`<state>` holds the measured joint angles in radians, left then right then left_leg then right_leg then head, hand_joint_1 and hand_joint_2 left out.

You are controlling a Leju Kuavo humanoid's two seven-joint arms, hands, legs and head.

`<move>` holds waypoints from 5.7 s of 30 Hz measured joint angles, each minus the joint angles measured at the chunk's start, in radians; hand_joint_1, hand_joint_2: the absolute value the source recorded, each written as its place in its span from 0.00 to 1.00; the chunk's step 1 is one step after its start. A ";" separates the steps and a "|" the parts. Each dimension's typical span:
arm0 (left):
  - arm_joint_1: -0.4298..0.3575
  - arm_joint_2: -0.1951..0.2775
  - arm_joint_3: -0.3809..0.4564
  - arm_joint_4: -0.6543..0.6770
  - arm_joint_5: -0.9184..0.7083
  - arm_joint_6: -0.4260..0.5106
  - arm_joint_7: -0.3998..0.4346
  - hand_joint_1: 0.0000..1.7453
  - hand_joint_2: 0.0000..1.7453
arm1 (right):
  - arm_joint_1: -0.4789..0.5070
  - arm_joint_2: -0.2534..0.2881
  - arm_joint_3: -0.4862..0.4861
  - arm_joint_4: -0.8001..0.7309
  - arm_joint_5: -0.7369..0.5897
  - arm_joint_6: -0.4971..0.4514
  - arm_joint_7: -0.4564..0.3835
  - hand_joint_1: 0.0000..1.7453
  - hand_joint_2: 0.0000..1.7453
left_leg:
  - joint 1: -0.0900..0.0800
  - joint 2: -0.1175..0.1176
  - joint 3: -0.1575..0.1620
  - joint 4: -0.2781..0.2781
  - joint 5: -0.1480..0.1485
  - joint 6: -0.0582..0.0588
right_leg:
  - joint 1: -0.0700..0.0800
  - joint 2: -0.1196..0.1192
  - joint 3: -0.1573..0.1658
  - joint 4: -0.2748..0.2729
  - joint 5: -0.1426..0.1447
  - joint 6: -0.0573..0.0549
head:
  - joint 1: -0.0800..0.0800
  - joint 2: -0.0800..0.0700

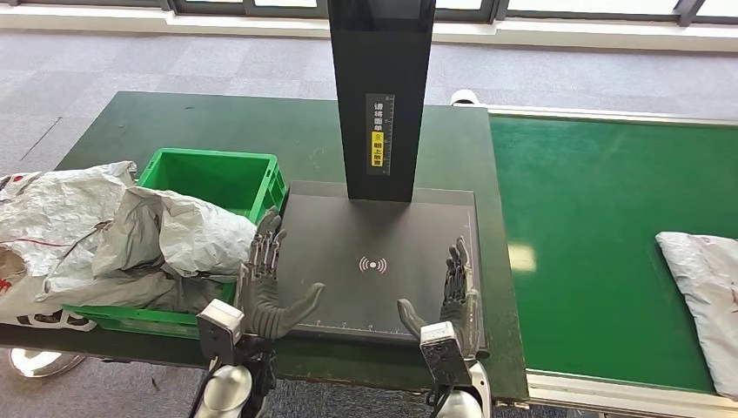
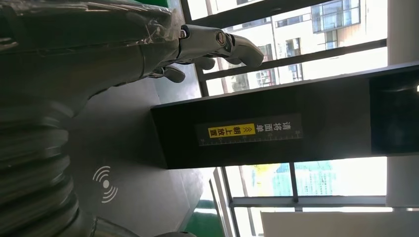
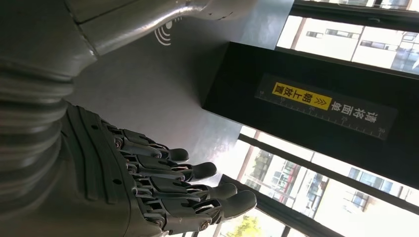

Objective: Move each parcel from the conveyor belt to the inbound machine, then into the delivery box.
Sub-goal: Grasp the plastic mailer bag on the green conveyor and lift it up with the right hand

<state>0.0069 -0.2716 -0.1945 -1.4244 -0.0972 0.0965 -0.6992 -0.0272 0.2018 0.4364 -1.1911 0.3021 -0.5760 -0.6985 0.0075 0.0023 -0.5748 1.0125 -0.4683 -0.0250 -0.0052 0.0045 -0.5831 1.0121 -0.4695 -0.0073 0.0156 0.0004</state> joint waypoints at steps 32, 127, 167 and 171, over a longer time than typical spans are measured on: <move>-0.008 0.000 -0.009 0.101 -0.041 -0.006 0.000 0.00 1.00 | 0.002 0.000 -0.076 0.025 0.021 0.010 0.000 0.00 1.00 | 0.000 0.000 0.000 0.000 0.000 0.000 | 0.000 0.000 0.000 0.000 0.000 0.000 | 0.000 0.000; -0.019 -0.005 -0.034 0.146 -0.157 -0.044 0.055 0.00 1.00 | -0.421 -0.286 -1.176 0.663 1.196 -0.109 0.833 0.00 1.00 | -0.004 0.000 0.001 0.001 0.000 0.003 | -0.003 0.000 0.001 0.000 0.002 0.002 | 0.000 0.000; -0.019 -0.006 -0.034 0.151 -0.147 -0.018 0.062 0.00 1.00 | -0.464 -0.336 -1.076 0.860 1.271 0.097 0.912 1.00 1.00 | -0.004 0.001 0.006 0.003 -0.001 0.006 | -0.003 0.000 0.007 -0.001 0.002 0.006 | 0.000 0.000; -0.019 -0.006 -0.034 0.151 -0.147 -0.008 0.062 0.00 1.00 | -0.450 -0.314 -1.076 0.818 1.244 -0.087 0.775 1.00 1.00 | -0.004 0.001 0.005 0.003 -0.001 0.006 | -0.003 0.000 0.006 -0.001 0.002 0.005 | 0.000 0.000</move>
<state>-0.0123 -0.2771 -0.2281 -1.2735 -0.2438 0.0888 -0.6371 -0.4769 -0.1118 -0.6397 -0.3734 1.5459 -0.6631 0.0766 0.0037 0.0029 -0.5699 1.0153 -0.4692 -0.0186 -0.0081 0.0044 -0.5771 1.0113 -0.4672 -0.0018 0.0157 0.0004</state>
